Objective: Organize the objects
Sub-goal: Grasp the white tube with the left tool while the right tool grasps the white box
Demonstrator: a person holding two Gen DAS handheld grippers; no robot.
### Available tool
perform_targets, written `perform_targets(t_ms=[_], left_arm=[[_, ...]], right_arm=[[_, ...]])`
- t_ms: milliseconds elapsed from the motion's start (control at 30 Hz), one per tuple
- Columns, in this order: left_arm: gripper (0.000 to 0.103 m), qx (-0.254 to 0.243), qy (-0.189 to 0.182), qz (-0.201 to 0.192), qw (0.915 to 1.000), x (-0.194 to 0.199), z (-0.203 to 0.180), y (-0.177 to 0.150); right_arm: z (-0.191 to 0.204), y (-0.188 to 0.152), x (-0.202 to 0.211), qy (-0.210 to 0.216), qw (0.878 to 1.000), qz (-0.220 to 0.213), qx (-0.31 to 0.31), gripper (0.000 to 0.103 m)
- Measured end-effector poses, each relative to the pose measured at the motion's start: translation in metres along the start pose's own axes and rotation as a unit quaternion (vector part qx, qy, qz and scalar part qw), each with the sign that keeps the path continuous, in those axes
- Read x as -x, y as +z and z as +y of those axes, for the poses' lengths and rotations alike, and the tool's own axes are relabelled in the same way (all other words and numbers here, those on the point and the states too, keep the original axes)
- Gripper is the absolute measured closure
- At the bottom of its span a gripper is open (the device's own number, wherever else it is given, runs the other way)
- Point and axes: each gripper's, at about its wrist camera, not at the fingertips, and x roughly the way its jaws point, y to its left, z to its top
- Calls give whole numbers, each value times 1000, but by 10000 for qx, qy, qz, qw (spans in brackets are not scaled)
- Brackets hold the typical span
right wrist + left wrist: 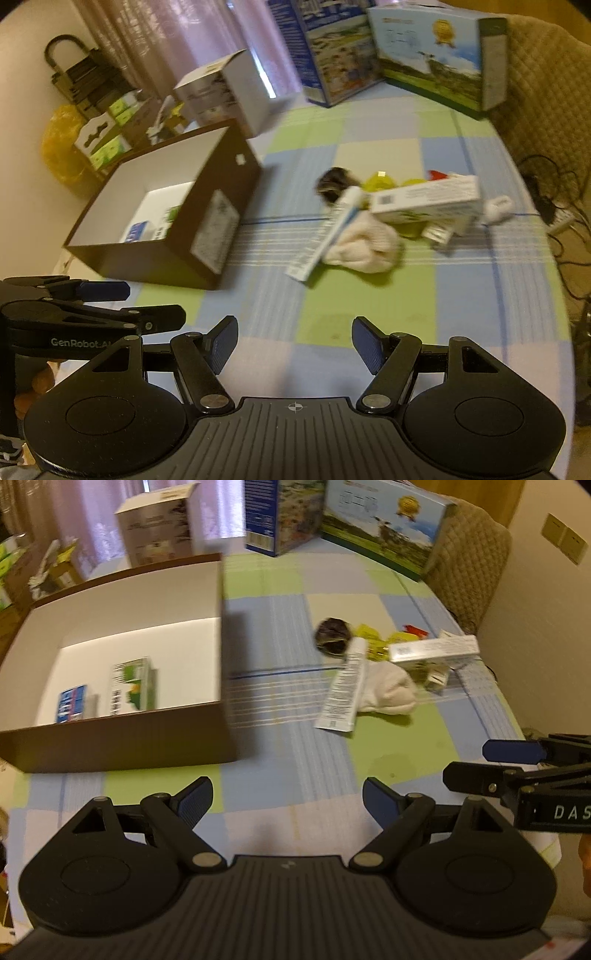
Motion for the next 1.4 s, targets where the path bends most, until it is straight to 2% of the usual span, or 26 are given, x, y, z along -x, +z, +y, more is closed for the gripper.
perform_targets(t_ms=[333, 533, 700, 1000, 1133, 1400], left_arm=[[18, -249, -182, 48, 9995, -38, -40, 22], [27, -452, -240, 58, 9987, -70, -52, 48], [31, -632, -109, 108, 9979, -95, -56, 71], [46, -731, -161, 336, 9966, -140, -59, 109], [57, -763, -234, 483, 9956, -157, -60, 115], [62, -760, -389, 544, 9949, -183, -63, 125]], right_arm=[[-60, 0, 16, -478, 9983, -178, -289, 37], [-90, 3, 16, -696, 9959, -248, -526, 37], [-114, 3, 15, -851, 9931, -261, -763, 37], [-135, 12, 12, -959, 9901, -383, -954, 38], [-143, 17, 10, -981, 9890, -412, -1032, 38], [-154, 25, 5, -1023, 9880, -469, -1059, 38]])
